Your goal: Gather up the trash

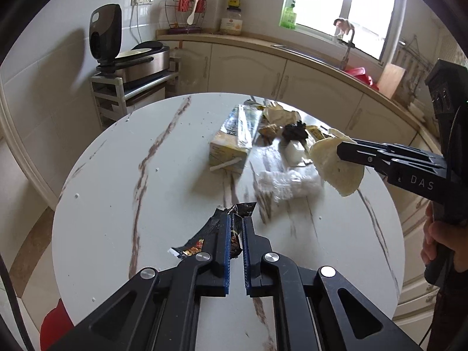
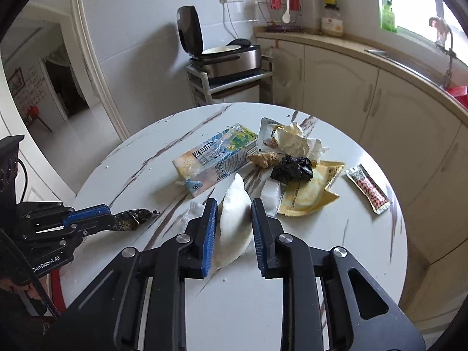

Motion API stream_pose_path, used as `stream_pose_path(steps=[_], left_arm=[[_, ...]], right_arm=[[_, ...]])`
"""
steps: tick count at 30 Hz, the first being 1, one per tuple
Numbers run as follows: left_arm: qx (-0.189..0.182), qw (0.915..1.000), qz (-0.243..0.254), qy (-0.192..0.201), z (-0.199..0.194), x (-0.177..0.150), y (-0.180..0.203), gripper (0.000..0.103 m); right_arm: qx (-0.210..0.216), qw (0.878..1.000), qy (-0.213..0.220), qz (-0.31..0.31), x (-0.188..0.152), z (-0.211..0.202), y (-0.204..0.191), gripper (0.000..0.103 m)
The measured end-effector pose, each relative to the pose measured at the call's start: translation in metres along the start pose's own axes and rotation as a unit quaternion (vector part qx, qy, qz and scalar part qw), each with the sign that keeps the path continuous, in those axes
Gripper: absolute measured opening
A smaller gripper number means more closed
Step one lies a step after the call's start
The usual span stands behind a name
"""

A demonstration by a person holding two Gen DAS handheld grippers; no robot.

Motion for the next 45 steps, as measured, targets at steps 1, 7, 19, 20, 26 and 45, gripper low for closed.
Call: stream_pose_path(steps=[1, 7, 19, 20, 26, 45], left_arm=[[0.004, 1.0, 0.003, -0.002, -0.004, -0.004, 0.003, 0.001], [0.009, 0.9999, -0.003, -0.011, -0.017, -0.029, 0.009, 0.012], [0.056, 0.9962, 0.034, -0.057, 0.019, -0.03, 0.026, 0.023], [0.054, 0.9962, 0.041, -0.054, 0.019, -0.03, 0.029, 0.018], [0.038, 0.9979, 0.036, -0.037, 0.009, -0.03, 0.039, 0.013], [-0.002, 0.9979, 0.064, 0.005, -0.029, -0.006, 0.134, 0.013]], right_arm=[[0.0, 1.0, 0.001, -0.002, -0.006, -0.006, 0.001, 0.022], [0.009, 1.0, -0.016, 0.008, -0.046, -0.024, 0.011, 0.022], [0.027, 0.999, -0.035, 0.028, -0.08, -0.017, 0.021, 0.023], [0.027, 0.999, -0.035, 0.028, -0.08, -0.017, 0.021, 0.023], [0.026, 0.999, -0.032, 0.031, -0.082, -0.016, 0.022, 0.028], [0.065, 0.996, 0.0, 0.068, -0.092, -0.04, 0.034, 0.031]])
Point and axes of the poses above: each gripper's, at about its wrist camera, not at the fingertips, and z roughly the way its jaws point, y to its right, x to its top, the point moved 6 cm from there along z, roughly the way its jaws point, and after that the axes turned 9 degrees about z, right-handed, at the moved point
